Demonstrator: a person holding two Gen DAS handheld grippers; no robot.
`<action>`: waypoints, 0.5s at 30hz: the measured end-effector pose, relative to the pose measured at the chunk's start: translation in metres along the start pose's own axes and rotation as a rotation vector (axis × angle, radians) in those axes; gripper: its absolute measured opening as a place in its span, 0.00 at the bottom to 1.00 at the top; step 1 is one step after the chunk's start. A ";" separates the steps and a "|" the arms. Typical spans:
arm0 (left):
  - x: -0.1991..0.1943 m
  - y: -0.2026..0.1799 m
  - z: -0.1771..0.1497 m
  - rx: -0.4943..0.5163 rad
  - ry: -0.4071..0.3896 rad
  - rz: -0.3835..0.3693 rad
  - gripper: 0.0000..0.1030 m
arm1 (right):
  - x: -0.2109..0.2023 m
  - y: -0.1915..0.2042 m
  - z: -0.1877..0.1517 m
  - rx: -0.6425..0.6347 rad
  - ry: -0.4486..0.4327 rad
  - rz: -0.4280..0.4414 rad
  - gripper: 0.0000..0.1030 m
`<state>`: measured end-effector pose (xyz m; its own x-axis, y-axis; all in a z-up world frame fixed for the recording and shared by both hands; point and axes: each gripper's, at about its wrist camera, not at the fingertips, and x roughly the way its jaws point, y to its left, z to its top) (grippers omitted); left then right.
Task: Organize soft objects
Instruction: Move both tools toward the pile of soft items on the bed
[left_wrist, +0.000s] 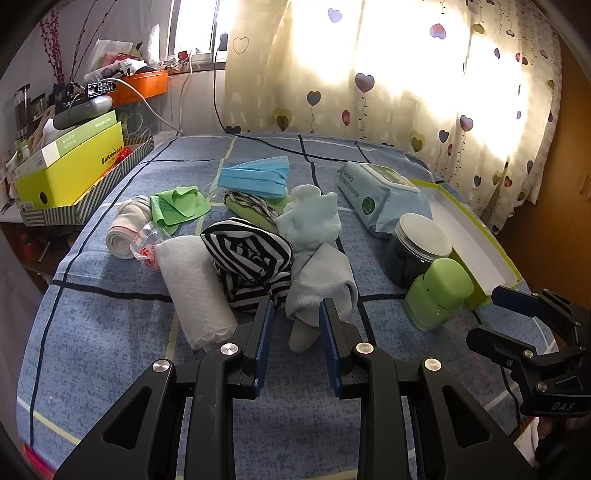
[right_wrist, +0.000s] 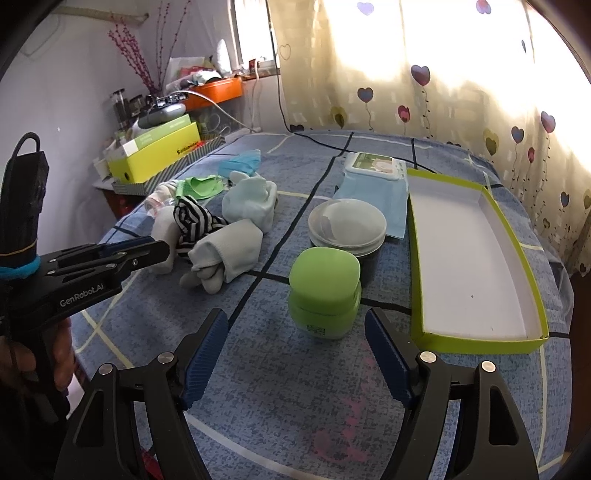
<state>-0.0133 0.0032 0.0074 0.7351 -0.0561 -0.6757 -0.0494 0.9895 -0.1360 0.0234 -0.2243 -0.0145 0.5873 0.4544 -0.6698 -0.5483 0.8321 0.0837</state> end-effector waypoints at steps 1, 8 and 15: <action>0.000 0.000 0.000 0.000 -0.002 0.003 0.26 | 0.000 0.000 0.000 -0.001 0.001 -0.001 0.75; -0.003 0.002 0.001 -0.003 -0.010 0.013 0.26 | 0.002 0.004 0.002 -0.010 0.002 0.001 0.75; -0.003 0.010 0.003 -0.020 -0.014 0.025 0.26 | 0.004 0.010 0.005 -0.027 0.005 0.008 0.75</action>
<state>-0.0139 0.0133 0.0099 0.7426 -0.0295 -0.6691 -0.0813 0.9877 -0.1337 0.0232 -0.2128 -0.0127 0.5798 0.4595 -0.6728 -0.5689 0.8195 0.0694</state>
